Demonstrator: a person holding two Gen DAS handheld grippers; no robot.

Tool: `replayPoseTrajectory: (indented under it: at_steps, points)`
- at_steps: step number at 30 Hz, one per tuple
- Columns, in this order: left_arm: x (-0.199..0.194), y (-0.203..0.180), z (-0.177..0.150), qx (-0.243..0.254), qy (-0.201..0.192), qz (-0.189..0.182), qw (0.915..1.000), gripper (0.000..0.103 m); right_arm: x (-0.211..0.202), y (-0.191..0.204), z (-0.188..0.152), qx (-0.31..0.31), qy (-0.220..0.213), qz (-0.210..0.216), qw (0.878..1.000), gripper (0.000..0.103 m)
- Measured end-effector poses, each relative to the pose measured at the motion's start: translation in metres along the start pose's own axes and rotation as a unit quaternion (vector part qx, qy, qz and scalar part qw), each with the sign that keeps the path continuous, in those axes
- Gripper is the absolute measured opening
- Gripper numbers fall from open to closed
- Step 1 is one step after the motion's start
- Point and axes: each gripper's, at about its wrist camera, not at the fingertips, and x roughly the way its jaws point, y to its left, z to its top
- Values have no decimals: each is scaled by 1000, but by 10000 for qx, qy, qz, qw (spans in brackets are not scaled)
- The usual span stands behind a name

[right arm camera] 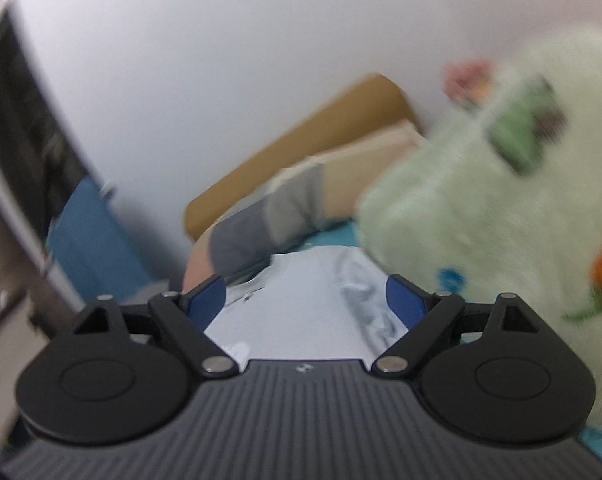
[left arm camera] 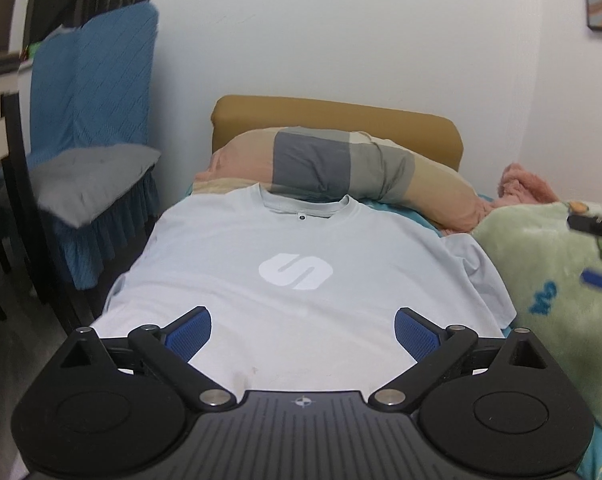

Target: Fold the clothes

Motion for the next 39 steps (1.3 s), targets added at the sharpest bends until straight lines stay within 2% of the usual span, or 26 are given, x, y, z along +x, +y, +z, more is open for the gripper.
replayPoseTrajectory:
  at_steps: [3,9,10,12,14,17,19,20,22,23,26,28,30,33,39]
  points:
    - [1,2,-1,-17,-19,143,9999,100,26,-32,0,642,141,-14,9978,90]
    - [17,1,-5,-26,26,132,9999,100,82,-71,-29,1151,513,-365,9914,89]
    - [21,1,-5,-26,51,133,9999,100,90,-77,-33,1215,558,-419,9901,87]
    - [29,2,-6,-61,112,121,9998,100,106,-82,-40,1210,623,-567,9891,81]
    - [38,3,-7,-111,179,110,9997,100,121,-85,-47,1141,641,-641,9893,81]
    - [50,4,-8,-160,261,104,9995,100,140,-89,-56,1103,541,-623,9905,81]
    - [57,5,-10,-170,303,94,9994,100,148,-91,-59,1207,363,-454,9910,81]
    - [60,5,-10,-165,323,77,9993,100,152,-92,-61,1277,273,-349,9908,78]
    - [66,4,-12,-142,375,55,9992,100,161,-92,-63,1322,207,-177,9909,60]
    - [69,4,-13,-124,402,53,9991,100,166,-91,-64,1325,196,-99,9909,58]
    - [75,3,-16,-94,473,32,9988,100,177,-86,-65,1344,180,212,9905,39]
    - [79,1,-17,-77,518,26,9986,100,180,-79,-63,1264,147,335,9913,19]
    - [81,0,-19,-57,556,33,9984,100,181,-67,-60,1064,73,401,9935,14]
    - [82,0,-19,-67,575,55,9983,100,174,-43,-51,610,-110,396,9973,12]
    - [81,0,-14,-113,473,95,9988,100,154,3,3,-171,-628,157,9978,11]
